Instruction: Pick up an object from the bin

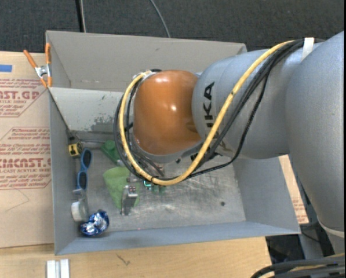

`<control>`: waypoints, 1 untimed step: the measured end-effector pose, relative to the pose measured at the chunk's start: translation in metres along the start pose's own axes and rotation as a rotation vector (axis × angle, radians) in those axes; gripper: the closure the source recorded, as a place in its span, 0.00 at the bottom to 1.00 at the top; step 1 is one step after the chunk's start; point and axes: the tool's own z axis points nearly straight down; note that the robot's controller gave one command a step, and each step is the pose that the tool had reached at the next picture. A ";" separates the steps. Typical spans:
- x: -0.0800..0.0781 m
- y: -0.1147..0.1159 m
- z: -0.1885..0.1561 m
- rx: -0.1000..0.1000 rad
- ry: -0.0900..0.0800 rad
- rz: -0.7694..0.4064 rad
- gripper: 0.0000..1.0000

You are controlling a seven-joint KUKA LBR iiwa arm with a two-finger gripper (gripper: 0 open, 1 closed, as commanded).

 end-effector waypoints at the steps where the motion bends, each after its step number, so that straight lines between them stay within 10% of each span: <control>1: -0.025 -0.018 0.094 -0.005 -0.014 0.040 0.00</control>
Offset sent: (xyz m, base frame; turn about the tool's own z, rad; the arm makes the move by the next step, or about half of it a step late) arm 0.0261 -0.0247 -0.1143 0.0461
